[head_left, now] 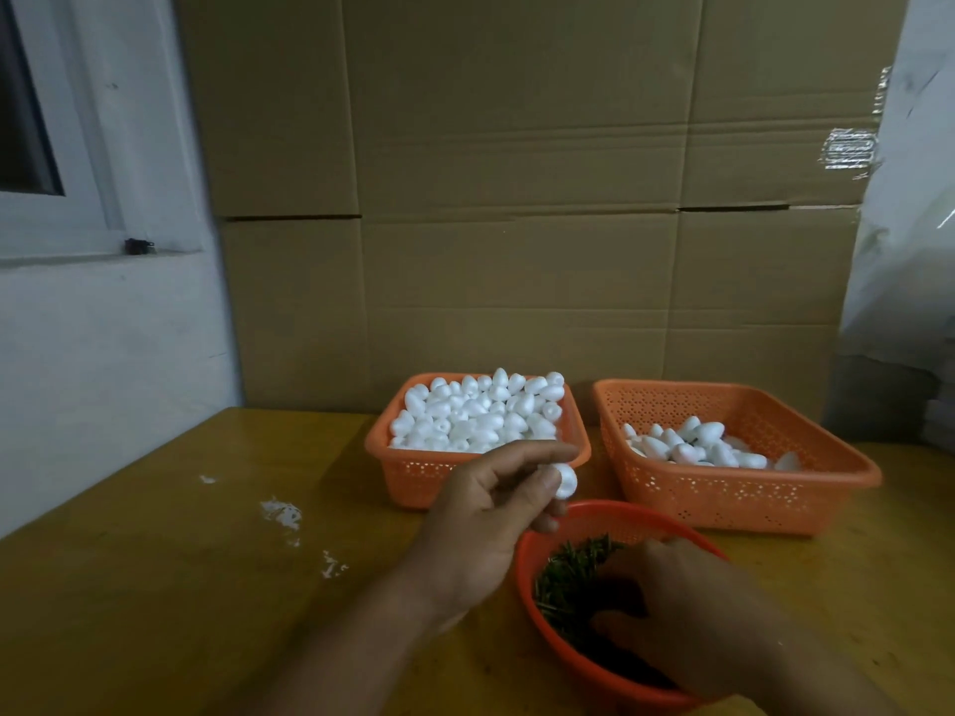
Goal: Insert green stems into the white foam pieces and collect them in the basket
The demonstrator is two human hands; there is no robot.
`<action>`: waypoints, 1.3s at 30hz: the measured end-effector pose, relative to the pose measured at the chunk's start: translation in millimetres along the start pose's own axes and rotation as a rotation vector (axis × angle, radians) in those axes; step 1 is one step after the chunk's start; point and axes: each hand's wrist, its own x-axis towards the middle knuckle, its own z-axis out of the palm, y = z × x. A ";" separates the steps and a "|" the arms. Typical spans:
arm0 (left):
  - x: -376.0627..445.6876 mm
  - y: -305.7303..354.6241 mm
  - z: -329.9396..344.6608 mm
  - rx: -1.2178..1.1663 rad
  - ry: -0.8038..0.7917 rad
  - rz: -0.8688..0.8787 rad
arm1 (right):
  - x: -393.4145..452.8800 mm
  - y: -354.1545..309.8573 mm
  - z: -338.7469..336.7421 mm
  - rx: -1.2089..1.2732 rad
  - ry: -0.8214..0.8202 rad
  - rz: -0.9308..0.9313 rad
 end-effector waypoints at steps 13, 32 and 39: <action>-11.5 -4.0 -0.7 -0.318 -0.020 -0.189 | 5.9 -4.5 8.1 0.036 -0.009 0.052; -14.4 -4.4 1.1 -0.481 0.035 -0.250 | 7.9 1.5 9.5 0.142 0.289 0.069; -14.0 -3.5 3.4 -0.536 0.045 -0.263 | 2.4 -9.3 -0.4 0.643 0.507 0.047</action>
